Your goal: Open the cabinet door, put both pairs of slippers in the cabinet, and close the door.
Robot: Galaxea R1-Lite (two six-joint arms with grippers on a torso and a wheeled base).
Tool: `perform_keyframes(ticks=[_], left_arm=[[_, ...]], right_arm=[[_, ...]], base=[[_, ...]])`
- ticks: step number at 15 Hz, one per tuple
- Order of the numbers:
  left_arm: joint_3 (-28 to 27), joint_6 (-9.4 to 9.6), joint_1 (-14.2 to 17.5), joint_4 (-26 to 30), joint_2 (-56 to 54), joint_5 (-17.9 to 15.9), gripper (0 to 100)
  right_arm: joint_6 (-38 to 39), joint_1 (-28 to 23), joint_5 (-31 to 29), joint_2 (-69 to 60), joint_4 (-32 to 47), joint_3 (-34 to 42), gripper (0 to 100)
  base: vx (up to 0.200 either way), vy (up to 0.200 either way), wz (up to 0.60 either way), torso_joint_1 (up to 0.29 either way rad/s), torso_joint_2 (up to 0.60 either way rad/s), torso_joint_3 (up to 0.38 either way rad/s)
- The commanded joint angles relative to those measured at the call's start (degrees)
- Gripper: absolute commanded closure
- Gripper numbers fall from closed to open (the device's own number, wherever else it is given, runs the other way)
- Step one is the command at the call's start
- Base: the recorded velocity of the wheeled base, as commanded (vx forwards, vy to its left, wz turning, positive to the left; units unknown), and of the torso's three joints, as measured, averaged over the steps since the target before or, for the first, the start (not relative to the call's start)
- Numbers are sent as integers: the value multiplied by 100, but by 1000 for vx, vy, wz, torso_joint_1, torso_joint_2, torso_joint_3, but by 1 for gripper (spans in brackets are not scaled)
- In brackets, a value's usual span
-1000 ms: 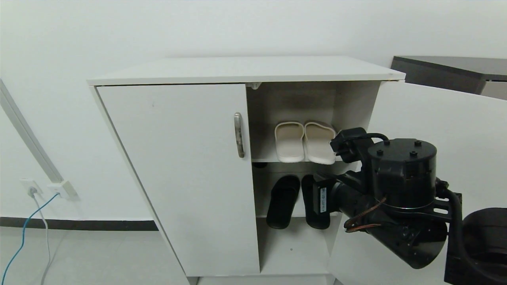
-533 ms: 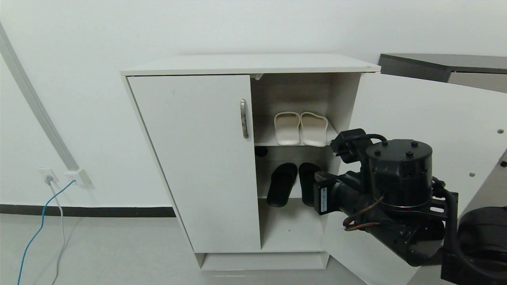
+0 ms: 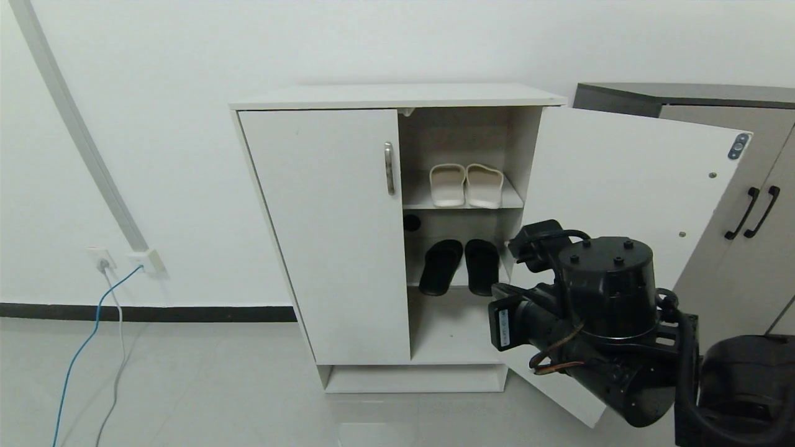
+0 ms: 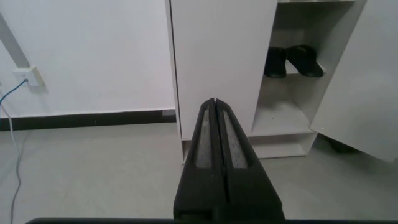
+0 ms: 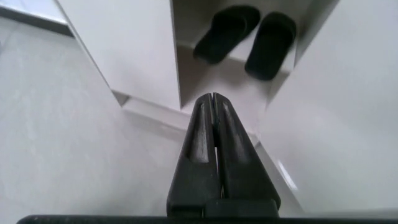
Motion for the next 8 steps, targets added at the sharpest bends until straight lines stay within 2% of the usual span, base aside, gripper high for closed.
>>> perform_keyframes(ticks=[1, 8], left_arm=[[1, 2, 0, 1, -1, -2, 100], [1, -51, 0, 1, -1, 7, 100]], right_arm=[[-3, -19, -1, 149, -82, 34, 100], [6, -45, 8, 149, -161, 140, 100]], base=[[0, 0, 0, 0, 0, 0], [0, 0, 0, 0, 0, 0]])
